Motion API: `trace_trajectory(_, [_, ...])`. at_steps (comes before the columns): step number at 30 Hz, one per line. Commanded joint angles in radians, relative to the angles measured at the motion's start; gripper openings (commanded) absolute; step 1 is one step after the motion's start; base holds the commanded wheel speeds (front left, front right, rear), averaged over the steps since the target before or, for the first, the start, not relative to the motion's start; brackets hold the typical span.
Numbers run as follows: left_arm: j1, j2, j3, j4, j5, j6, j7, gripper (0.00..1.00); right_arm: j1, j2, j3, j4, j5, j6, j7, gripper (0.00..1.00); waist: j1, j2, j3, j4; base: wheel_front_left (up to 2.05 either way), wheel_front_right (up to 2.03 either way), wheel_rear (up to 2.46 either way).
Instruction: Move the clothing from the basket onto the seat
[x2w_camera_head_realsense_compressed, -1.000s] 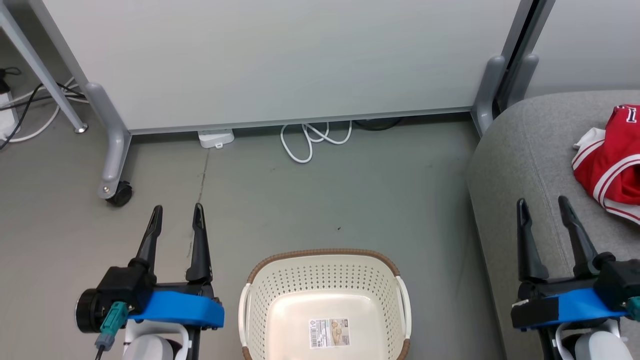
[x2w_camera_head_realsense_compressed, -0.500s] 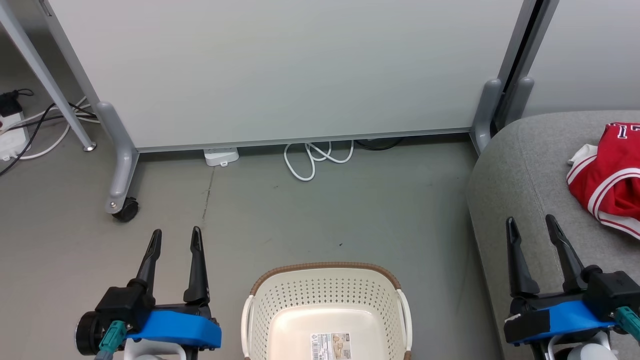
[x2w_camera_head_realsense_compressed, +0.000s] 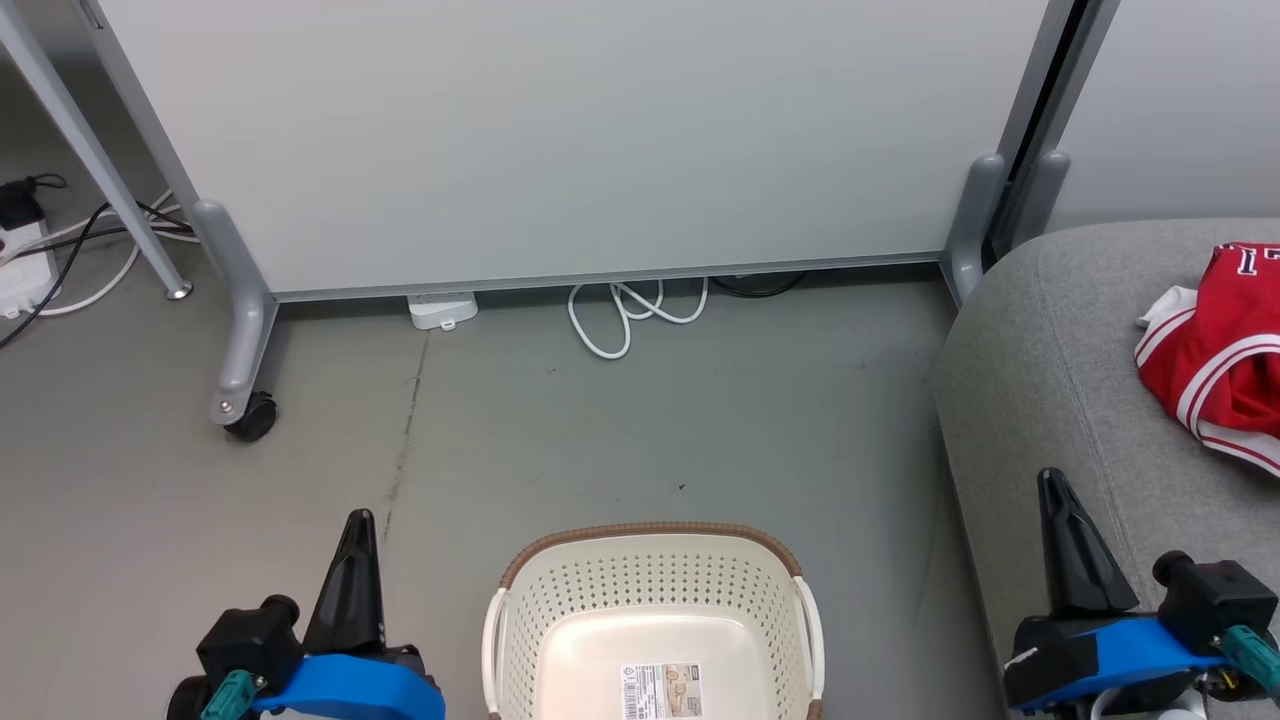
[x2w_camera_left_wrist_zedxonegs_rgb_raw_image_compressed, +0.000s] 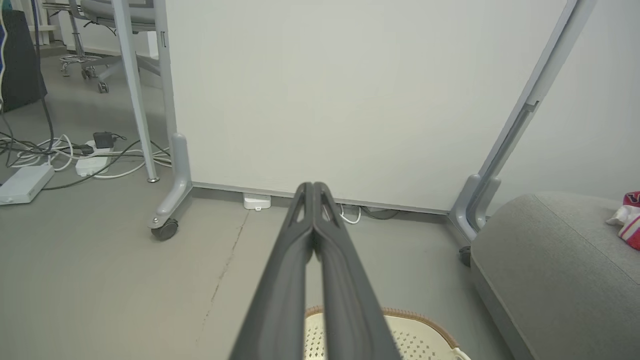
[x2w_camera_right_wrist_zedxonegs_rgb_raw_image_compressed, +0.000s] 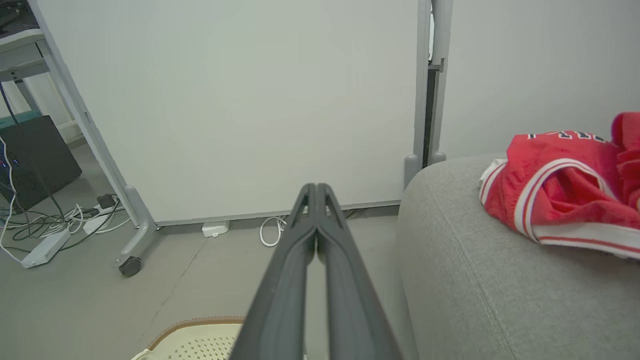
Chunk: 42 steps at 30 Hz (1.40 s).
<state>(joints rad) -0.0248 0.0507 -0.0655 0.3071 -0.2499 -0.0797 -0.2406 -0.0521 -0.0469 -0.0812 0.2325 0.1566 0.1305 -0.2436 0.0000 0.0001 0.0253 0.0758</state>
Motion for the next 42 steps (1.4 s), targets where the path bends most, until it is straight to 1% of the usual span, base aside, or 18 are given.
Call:
trace_trajectory(1, [-0.025,0.0,0.012,-0.015,-0.046,-0.003,0.01,0.0,-0.017,-0.003,-0.007,-0.011,0.05,0.0,0.013,0.0,0.0,-0.0001,0.0,-0.001,0.0,0.0,0.0])
trace_trajectory(11, [-0.033,0.0,0.034,-0.025,-0.228,-0.01,0.056,0.0,-0.018,-0.003,-0.006,-0.015,0.246,0.0,0.056,0.0,0.0,-0.0001,-0.002,-0.007,0.0,0.0,0.0])
trace_trajectory(12, [-0.033,0.0,0.034,-0.025,-0.228,-0.01,0.056,0.0,-0.018,-0.003,-0.006,-0.015,0.246,0.0,0.056,0.0,0.0,-0.0001,-0.002,-0.007,0.0,0.0,0.0])
trace_trajectory(14, [-0.036,0.0,0.04,-0.027,-0.279,-0.012,0.069,0.0,-0.02,-0.003,-0.006,-0.015,0.3,0.0,0.069,0.0,0.0,-0.0001,-0.003,-0.009,0.0,0.0,0.0])
trace_trajectory(15, [-0.036,0.0,0.04,-0.027,-0.279,-0.012,0.069,0.0,-0.02,-0.003,-0.006,-0.015,0.3,0.0,0.069,0.0,0.0,-0.0001,-0.003,-0.009,0.0,0.0,0.0])
trace_trajectory(27, [-0.046,0.0,0.064,-0.035,-0.464,-0.019,0.117,0.0,-0.027,-0.003,-0.01,-0.012,0.497,0.0,0.117,0.0,0.0,-0.0001,-0.005,-0.017,0.0,0.0,0.0])
trace_trajectory(42, [-0.058,0.0,0.09,-0.042,-0.663,-0.027,0.17,0.0,-0.036,-0.004,-0.015,-0.007,0.71,0.0,0.171,0.0,0.0,-0.0001,-0.008,-0.026,0.0,0.0,0.0])
